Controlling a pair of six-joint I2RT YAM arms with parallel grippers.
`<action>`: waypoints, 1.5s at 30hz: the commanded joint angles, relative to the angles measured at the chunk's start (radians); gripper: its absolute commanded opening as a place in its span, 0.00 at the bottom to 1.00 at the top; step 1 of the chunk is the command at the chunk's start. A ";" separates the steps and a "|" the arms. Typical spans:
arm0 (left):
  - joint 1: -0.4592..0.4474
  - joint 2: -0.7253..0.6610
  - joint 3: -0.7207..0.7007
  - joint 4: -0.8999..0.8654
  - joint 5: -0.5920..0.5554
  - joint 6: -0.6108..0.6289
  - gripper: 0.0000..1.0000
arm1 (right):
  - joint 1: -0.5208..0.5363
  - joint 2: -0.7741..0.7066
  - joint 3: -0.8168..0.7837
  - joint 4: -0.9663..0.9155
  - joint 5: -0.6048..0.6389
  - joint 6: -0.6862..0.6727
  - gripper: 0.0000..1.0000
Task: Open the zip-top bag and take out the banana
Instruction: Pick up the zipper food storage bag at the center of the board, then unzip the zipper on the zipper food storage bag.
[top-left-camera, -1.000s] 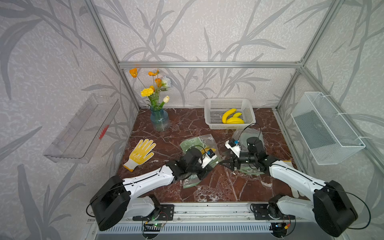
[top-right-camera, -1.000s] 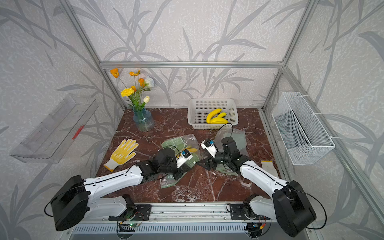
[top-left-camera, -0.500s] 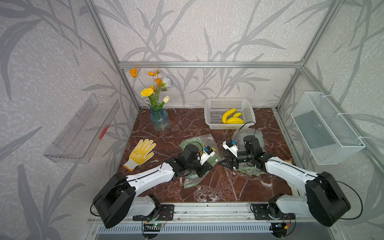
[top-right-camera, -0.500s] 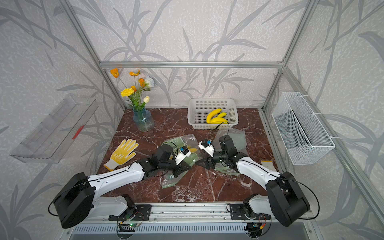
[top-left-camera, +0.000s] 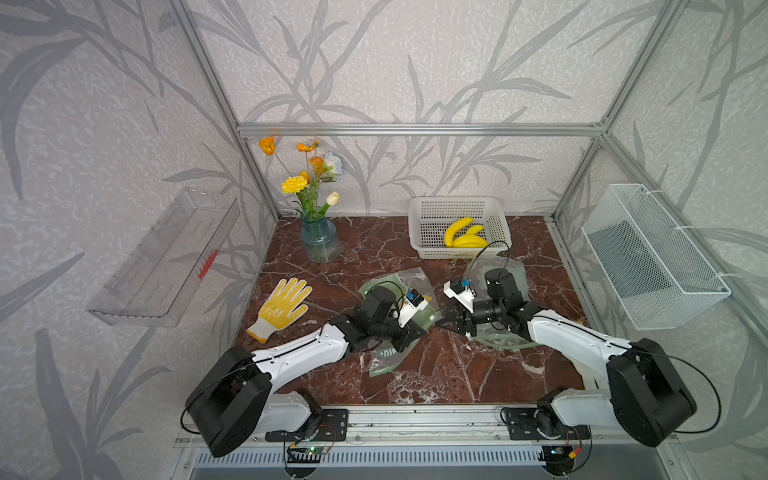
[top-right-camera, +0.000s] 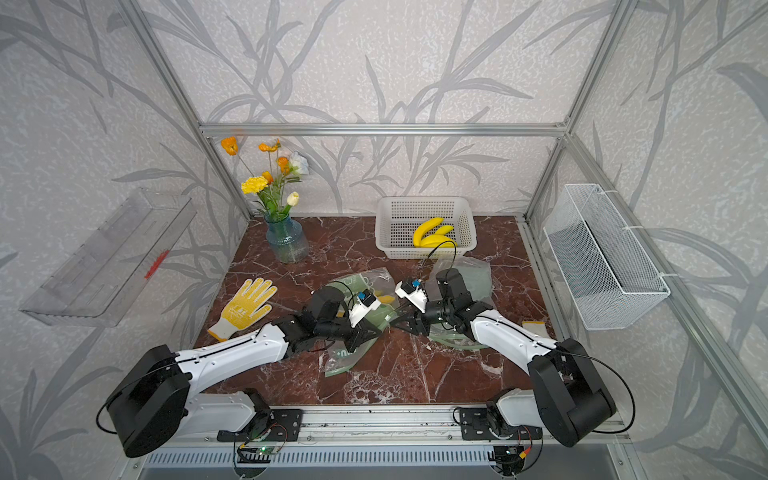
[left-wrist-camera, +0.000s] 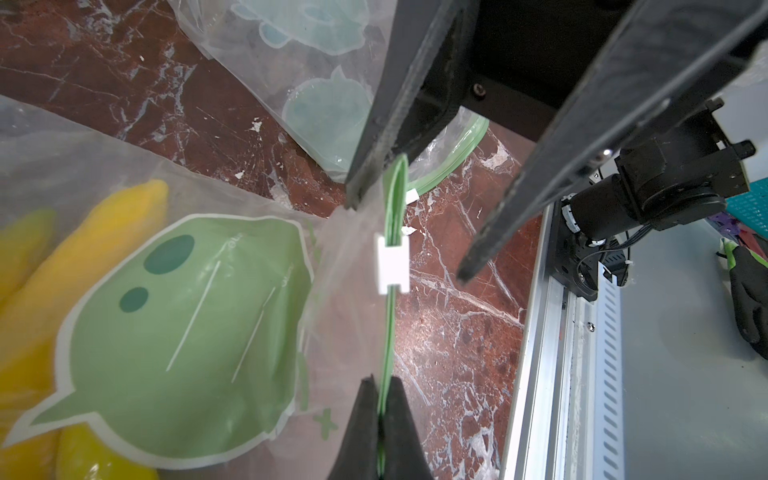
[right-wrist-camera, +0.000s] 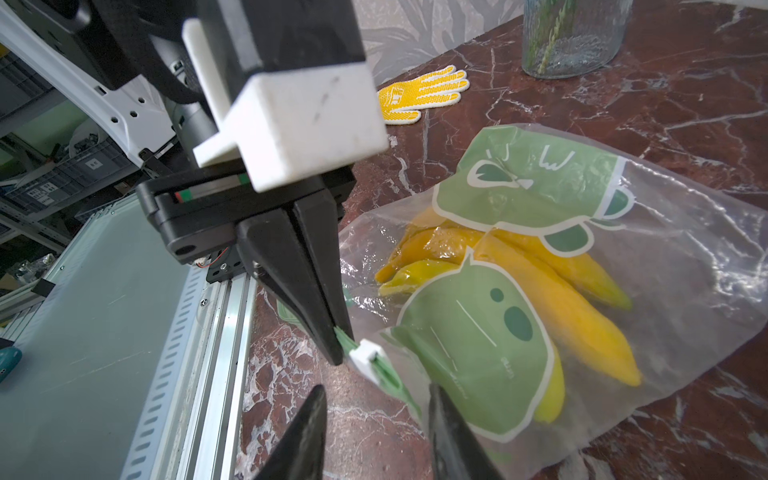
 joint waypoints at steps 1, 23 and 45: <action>0.007 0.006 0.013 0.020 0.025 -0.005 0.00 | -0.004 0.010 0.032 -0.027 -0.021 -0.012 0.37; 0.013 0.032 0.038 -0.014 0.011 -0.011 0.00 | -0.002 -0.002 0.029 -0.025 -0.031 -0.004 0.00; -0.026 -0.044 0.071 0.045 -0.167 -0.003 0.57 | -0.002 0.019 0.071 -0.065 -0.001 0.040 0.00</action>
